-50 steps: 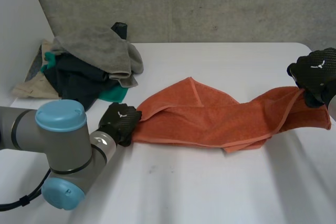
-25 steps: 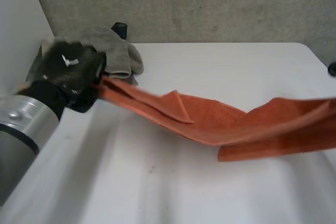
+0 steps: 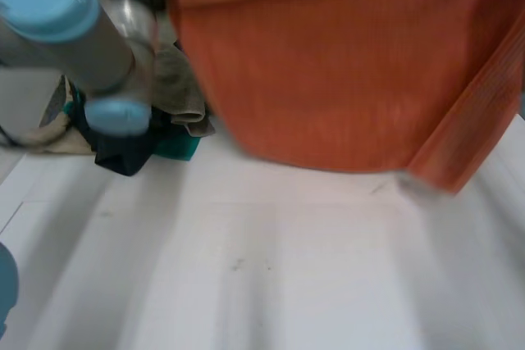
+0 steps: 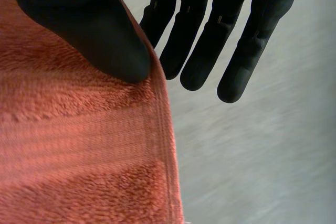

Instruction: Fold the laundry.

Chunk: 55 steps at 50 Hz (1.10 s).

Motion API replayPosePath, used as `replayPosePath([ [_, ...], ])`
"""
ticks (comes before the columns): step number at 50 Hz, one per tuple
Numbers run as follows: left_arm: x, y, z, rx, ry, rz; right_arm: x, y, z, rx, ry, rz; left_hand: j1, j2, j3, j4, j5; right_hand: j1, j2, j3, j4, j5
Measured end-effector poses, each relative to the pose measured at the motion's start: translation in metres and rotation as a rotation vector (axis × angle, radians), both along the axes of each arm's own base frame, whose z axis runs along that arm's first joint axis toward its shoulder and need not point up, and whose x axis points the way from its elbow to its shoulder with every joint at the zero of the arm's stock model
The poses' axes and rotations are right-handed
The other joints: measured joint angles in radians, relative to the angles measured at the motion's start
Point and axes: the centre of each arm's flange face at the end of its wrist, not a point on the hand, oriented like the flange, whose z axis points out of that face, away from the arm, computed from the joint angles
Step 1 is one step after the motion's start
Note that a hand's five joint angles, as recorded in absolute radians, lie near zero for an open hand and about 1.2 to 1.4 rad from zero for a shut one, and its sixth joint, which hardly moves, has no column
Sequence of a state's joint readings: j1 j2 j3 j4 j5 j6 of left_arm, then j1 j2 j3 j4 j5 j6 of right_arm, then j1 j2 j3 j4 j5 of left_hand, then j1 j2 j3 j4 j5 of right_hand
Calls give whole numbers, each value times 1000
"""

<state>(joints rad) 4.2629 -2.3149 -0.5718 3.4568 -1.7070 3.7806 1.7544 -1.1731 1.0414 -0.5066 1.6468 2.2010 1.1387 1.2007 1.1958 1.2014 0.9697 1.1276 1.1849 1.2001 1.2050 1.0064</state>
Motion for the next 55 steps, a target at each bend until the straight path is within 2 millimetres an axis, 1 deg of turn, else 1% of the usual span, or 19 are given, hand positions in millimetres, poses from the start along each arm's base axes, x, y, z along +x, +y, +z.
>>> replayPosePath([
  [1, 0, 1, 6, -20, 10, -1, 0, 1, 2, -12, -2, 2, 0, 0, 0, 0, 0, 0, 0, 0, 0, 1],
  [3, 3, 8, 41, -146, 77, -9, 2, 4, 14, -78, -7, 17, 0, 0, 0, 0, 9, 0, 0, 0, 0, 4],
  [4, 4, 9, 47, -166, 89, -10, 3, 5, 15, -84, -6, 21, 0, 0, 0, 0, 14, 0, 0, 0, 0, 4],
  [6, 5, 11, 47, -171, 96, -11, 3, 5, 12, -72, 0, 27, 0, 0, 0, 1, 16, 0, 0, 0, 0, 4],
  [8, 7, 11, 38, -141, 88, -8, 4, 5, 1, -30, 10, 32, 0, 1, 0, 1, 16, 0, 0, 0, 0, 4],
  [10, 8, 10, 25, -101, 73, -6, 4, 4, -11, 17, 18, 36, 0, 1, 0, 2, 16, 0, 0, 0, 0, 4],
  [14, 11, 11, -14, 27, 34, -7, 5, 2, -47, 149, 35, 52, 0, 2, 1, 2, 16, 0, 0, 0, 0, 4],
  [15, 12, 11, -20, 45, 29, -7, 5, 2, -50, 159, 36, 54, 0, 2, 1, 2, 16, 0, 0, 0, 0, 4],
  [18, 15, 17, -68, 192, -14, -14, 5, 3, -90, 293, 44, 88, 0, 2, 1, 2, 16, 0, 0, 0, 0, 4],
  [21, 17, 24, -103, 294, -50, -17, 7, 6, -122, 391, 49, 128, 0, 2, 2, 2, 16, 0, 0, 0, 0, 4],
  [24, 21, 36, -141, 407, -97, -15, 8, 12, -157, 517, 55, 169, 0, 2, 2, 2, 16, 0, 0, 0, 0, 4],
  [27, 27, 52, -172, 515, -146, -9, 7, 22, -181, 630, 63, 186, 0, 2, 2, 2, 16, 0, 0, 0, 0, 4],
  [31, 38, 77, -194, 633, -207, -2, 1, 39, -200, 790, 87, 178, 0, 2, 2, 2, 16, 0, 0, 0, 0, 4],
  [34, 48, 99, -196, 707, -245, 2, -9, 54, -206, 911, 116, 151, 0, 2, 2, 2, 16, 0, 0, 0, 0, 4],
  [38, 67, 140, -188, 810, -300, 5, -38, 87, -201, 1100, 195, 78, 0, 2, 2, 2, 16, 0, 0, 0, 0, 4],
  [39, 74, 155, -185, 845, -320, 5, -48, 100, -199, 1162, 230, 54, 0, 2, 2, 2, 16, 0, 0, 0, 0, 4],
  [46, 101, 220, -182, 1016, -423, -7, -76, 149, -204, 1345, 380, 0, 0, 2, 2, 2, 16, 0, 0, 0, 0, 4],
  [51, 111, 244, -191, 1117, -484, -9, -85, 163, -211, 1388, 417, -20, 0, 2, 2, 2, 16, 0, 0, 0, 0, 4],
  [55, 113, 249, -196, 1151, -505, -7, -89, 164, -213, 1397, 408, -31, 12, 2, 2, 2, 36, 0, 0, 0, 0, 4],
])
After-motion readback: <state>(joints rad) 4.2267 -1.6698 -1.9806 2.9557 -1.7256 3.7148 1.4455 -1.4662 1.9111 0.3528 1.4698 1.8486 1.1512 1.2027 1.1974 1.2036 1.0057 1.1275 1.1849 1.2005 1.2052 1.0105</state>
